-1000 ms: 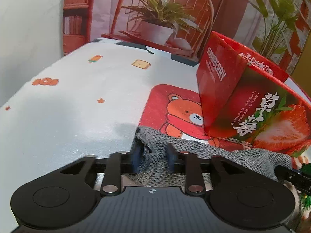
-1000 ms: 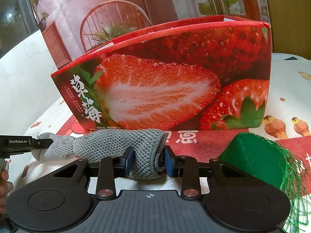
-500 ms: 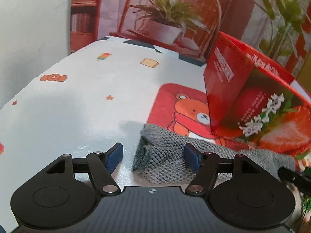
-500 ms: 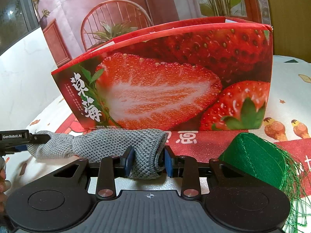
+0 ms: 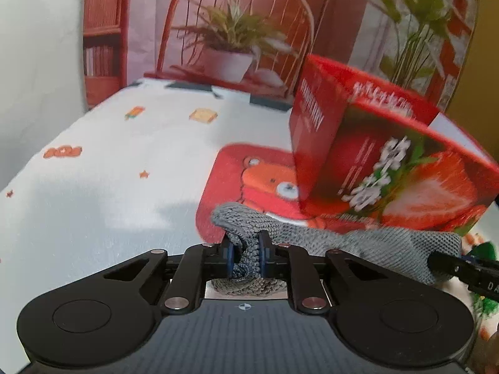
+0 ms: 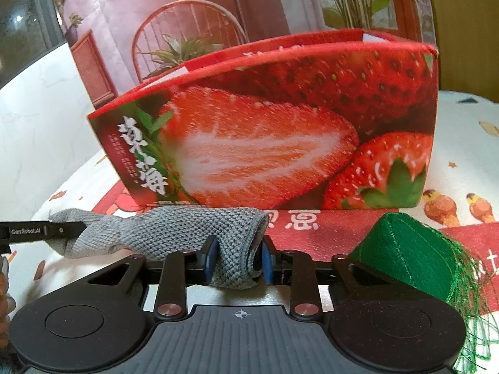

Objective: Organize soft objects
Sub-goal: 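Lift the grey cloth with both grippers into the box and open them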

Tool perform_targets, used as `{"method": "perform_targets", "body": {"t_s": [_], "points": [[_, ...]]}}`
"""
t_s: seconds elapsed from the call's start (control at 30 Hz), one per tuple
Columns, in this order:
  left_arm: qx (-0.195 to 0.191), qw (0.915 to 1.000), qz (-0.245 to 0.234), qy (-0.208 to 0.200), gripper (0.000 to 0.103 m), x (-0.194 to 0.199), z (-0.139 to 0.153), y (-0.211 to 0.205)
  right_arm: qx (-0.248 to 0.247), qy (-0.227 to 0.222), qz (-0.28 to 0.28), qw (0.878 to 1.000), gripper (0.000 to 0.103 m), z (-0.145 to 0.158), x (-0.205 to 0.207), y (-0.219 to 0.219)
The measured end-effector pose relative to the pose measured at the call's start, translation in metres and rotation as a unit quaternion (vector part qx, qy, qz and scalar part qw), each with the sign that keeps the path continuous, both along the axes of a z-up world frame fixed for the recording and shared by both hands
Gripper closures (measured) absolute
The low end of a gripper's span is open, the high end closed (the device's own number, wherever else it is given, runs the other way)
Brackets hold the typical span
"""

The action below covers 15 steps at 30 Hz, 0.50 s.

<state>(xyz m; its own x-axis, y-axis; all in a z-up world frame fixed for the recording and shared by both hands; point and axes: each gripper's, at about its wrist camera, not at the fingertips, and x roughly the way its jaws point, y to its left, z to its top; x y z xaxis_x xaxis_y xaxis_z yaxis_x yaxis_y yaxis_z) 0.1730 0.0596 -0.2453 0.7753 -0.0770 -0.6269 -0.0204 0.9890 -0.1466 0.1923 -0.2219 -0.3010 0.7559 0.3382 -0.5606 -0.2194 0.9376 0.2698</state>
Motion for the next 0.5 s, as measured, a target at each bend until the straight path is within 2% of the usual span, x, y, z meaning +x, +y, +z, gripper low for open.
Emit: {"method": "perform_targets", "body": {"t_s": [0.13,0.3,0.4,0.5], "points": [[-0.019,0.999,-0.007,-0.039,0.087,-0.011,0.024,-0.001,0.009,-0.039,0.007,0.999,0.082,0.02,-0.015,-0.006],[-0.03,0.9946,-0.022,-0.097,0.087,-0.021,0.066,-0.009,0.023,-0.112,0.005,0.993,0.082,0.062,-0.031,-0.018],[-0.03,0.99,-0.032,-0.134,0.087,-0.019,0.094,-0.017,0.031,-0.148,0.001,0.988,0.082,0.089,-0.033,-0.028],[-0.02,0.9865,-0.048,-0.155,0.087,-0.008,0.114,-0.031,0.029,-0.17,-0.007,0.985,0.082,0.112,-0.026,-0.037]]}}
